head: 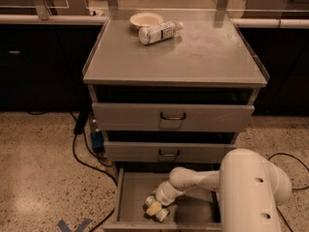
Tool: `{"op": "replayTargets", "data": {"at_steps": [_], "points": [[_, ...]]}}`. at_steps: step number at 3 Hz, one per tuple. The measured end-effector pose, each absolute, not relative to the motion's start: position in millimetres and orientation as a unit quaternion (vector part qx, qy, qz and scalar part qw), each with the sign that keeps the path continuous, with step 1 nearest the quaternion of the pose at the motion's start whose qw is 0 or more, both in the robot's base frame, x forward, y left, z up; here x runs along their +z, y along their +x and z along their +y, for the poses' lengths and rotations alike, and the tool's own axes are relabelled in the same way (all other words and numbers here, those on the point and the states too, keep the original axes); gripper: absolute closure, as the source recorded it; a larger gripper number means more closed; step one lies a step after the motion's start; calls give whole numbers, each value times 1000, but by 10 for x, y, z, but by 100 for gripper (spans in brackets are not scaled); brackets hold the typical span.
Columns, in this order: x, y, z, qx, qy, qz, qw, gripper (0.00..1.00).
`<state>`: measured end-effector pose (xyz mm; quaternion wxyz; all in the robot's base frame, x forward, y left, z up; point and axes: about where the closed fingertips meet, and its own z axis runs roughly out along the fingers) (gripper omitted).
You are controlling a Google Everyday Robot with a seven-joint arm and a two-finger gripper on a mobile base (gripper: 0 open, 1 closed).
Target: Pick 7up can from bottom drawer and place on counter
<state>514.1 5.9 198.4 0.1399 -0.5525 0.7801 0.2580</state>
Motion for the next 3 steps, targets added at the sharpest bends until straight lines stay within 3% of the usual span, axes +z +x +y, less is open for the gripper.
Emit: {"op": "replayTargets", "data": {"at_steps": [3], "points": [[3447,5005,-54,164,-572,782,184,100]]}}
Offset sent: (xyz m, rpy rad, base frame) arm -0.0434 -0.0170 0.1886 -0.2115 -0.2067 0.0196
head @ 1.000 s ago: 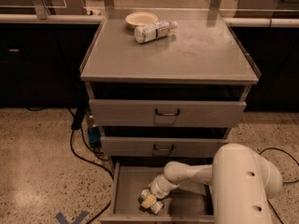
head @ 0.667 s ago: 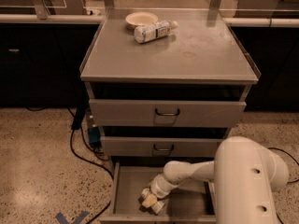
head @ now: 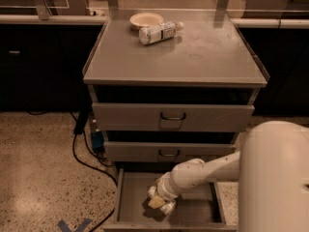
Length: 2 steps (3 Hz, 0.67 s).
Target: Pick 7up can from bottom drawer and place on counter
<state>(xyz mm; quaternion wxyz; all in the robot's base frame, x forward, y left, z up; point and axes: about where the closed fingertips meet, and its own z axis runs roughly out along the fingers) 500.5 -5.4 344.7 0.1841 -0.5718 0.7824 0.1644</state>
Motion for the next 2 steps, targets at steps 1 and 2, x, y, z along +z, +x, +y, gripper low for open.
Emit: {"op": "replayTargets", "data": {"at_steps": [1,2], "points": [[4153,4601,-192,161,-580,774,197,100],[4564,4737,-257,136,-582,769,225,100]]}}
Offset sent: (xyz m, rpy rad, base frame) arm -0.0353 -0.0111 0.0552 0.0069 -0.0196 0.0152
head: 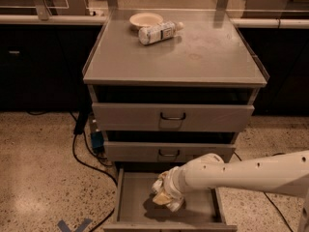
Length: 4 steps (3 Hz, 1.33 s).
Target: Pick 7up can from bottom drawer and place on counter
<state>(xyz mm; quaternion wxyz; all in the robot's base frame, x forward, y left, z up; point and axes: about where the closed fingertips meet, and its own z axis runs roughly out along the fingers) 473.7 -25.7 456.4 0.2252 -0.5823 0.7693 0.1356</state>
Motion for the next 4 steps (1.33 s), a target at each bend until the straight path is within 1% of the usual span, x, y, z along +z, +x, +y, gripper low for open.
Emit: {"op": "replayTargets", "data": {"at_steps": [1,2,3,4], "points": [[4565,4738,-256,136,-582,769,225,100],[4742,4863,-198,139,-591,759,237,100],[5142,5051,-174,134,-603,741,264,100],[5709,5006,-148,120,-621,722,282,100]]}}
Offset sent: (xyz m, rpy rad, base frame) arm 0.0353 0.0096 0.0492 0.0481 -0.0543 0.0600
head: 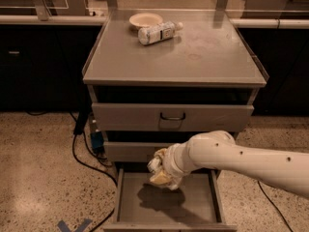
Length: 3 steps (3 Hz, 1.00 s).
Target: Pick 7up can from bottom drawer and place on counter
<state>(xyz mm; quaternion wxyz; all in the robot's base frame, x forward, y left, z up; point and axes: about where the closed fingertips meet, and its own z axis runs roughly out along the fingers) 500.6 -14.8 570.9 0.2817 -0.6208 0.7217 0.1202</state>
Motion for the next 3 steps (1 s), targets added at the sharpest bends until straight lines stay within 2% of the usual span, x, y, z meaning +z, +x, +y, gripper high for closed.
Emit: {"op": "replayTargets", "data": {"at_steps": [2,3], "points": [[7418,5054,-68,26,-653,688,314,100],[7368,5080,-48,26,-654,688,314,100]]}}
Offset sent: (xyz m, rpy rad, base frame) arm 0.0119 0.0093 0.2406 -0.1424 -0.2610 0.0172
